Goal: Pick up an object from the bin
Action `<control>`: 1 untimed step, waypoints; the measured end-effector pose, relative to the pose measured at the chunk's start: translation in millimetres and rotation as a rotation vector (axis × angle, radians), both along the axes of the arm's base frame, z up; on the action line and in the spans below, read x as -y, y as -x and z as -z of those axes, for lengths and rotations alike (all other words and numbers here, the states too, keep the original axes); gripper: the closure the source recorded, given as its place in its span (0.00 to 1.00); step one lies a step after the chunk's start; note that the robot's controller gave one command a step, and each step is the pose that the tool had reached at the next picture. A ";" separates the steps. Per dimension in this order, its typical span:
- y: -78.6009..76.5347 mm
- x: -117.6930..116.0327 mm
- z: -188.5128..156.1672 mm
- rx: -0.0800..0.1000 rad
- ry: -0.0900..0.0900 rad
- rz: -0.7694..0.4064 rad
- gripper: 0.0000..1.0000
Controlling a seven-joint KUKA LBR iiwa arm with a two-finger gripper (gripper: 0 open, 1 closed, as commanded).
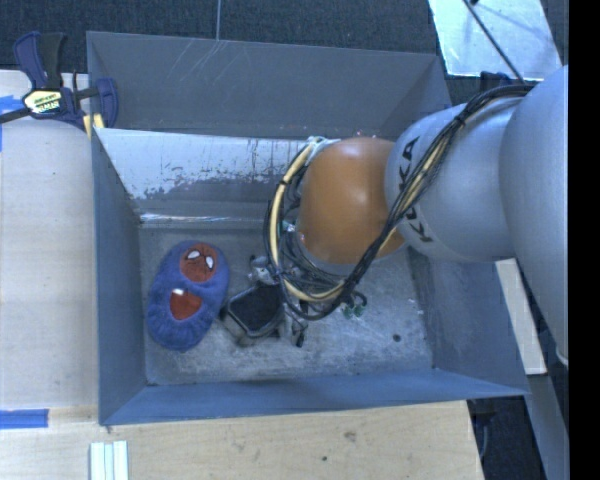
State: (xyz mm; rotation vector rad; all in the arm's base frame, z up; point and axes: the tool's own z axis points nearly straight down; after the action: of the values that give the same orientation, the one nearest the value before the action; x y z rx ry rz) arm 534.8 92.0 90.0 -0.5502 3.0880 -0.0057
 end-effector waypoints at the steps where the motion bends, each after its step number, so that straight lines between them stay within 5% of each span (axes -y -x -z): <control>1: -0.2 0.8 -44.9 -0.004 -0.002 0.002 1.00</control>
Offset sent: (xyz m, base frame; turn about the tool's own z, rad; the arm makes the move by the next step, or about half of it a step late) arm 0.0000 -0.0001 0.0446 0.0000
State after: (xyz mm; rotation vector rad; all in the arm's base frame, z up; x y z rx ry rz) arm 535.0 91.2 134.9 -0.5479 3.0922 -0.0014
